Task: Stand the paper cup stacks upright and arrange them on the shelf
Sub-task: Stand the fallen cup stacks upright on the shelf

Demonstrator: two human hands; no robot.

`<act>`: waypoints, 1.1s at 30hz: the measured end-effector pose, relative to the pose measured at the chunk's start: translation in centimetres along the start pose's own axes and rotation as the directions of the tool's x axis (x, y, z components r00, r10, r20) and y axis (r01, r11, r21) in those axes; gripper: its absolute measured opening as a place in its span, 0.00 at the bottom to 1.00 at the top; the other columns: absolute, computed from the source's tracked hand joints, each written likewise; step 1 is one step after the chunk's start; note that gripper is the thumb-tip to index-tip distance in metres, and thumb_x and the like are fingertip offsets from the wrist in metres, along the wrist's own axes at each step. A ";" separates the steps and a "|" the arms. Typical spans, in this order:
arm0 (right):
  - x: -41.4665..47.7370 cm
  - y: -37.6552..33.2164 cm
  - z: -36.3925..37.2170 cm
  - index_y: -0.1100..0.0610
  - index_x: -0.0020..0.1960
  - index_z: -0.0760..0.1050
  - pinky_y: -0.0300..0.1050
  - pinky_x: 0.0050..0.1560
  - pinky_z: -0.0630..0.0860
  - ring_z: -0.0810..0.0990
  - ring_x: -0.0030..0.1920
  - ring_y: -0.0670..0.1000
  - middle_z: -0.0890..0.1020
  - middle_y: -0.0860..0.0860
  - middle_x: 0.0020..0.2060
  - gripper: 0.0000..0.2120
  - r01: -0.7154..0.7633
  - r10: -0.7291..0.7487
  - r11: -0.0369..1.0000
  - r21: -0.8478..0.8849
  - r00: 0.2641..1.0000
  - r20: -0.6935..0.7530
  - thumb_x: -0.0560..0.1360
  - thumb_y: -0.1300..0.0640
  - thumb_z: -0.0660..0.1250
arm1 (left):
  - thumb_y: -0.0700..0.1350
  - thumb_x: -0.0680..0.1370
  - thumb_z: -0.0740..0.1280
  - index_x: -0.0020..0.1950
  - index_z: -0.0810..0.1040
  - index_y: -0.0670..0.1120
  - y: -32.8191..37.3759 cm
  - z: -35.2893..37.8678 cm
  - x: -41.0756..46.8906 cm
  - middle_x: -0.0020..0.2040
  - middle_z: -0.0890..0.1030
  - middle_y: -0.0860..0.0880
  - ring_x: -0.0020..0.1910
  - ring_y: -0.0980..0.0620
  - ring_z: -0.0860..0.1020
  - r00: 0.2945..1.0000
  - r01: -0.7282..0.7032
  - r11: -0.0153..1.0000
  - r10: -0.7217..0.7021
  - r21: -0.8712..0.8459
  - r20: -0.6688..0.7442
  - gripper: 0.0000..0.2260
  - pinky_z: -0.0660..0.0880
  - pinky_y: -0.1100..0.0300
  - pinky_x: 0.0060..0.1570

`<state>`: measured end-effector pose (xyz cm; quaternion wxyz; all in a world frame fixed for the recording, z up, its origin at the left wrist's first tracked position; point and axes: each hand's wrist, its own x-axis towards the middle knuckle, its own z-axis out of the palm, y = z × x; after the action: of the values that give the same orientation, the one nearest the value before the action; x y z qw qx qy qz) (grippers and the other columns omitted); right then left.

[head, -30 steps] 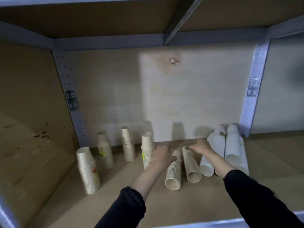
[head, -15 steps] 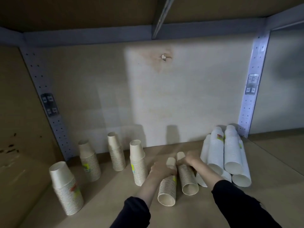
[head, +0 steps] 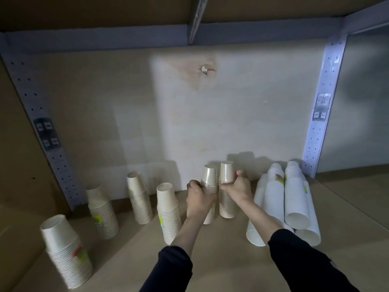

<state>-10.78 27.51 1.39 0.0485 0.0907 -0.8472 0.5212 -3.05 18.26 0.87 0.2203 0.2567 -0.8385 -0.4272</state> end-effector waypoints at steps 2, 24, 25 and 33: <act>-0.1 0.5 0.3 0.66 0.57 0.67 0.32 0.43 0.64 0.77 0.53 0.57 0.74 0.62 0.57 0.27 0.035 -0.034 0.999 0.021 0.999 -0.036 0.63 0.63 0.74 | 0.45 0.69 0.73 0.60 0.67 0.39 -0.7 0.4 0.1 0.60 0.72 0.43 0.59 0.43 0.75 0.999 -0.020 0.999 0.018 -0.047 -0.034 0.24 0.69 0.57 0.53; -3.2 1.5 -1.2 0.65 0.63 0.69 0.41 0.60 0.67 0.74 0.61 0.57 0.73 0.60 0.60 0.29 0.024 -0.025 0.998 -0.059 1.000 -0.015 0.66 0.58 0.74 | 0.41 0.73 0.68 0.65 0.68 0.37 -2.2 -1.3 -1.9 0.63 0.72 0.40 0.64 0.42 0.71 0.998 0.031 0.994 -0.037 0.109 0.058 0.23 0.69 0.55 0.60; -3.4 1.4 -1.5 0.65 0.62 0.70 0.41 0.59 0.67 0.74 0.60 0.57 0.74 0.60 0.60 0.28 0.014 -0.015 0.998 -0.059 1.000 -0.003 0.66 0.58 0.74 | 0.39 0.73 0.68 0.64 0.68 0.37 -2.2 -1.6 -2.3 0.63 0.73 0.39 0.64 0.42 0.71 0.997 0.039 0.995 -0.045 0.097 0.057 0.22 0.69 0.55 0.60; -6.8 0.1 -4.1 0.65 0.54 0.76 0.39 0.46 0.68 0.78 0.55 0.56 0.81 0.58 0.51 0.17 0.048 -0.044 0.996 -0.079 0.998 0.048 0.68 0.58 0.72 | 0.41 0.74 0.68 0.63 0.71 0.39 -0.5 -2.7 -6.3 0.63 0.74 0.42 0.63 0.43 0.73 0.986 -0.107 0.981 0.085 0.160 0.142 0.19 0.69 0.56 0.60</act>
<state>-4.16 31.89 1.93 0.0445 0.1200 -0.8659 0.4835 3.52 20.25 0.92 0.1614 0.2041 -0.8957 -0.3606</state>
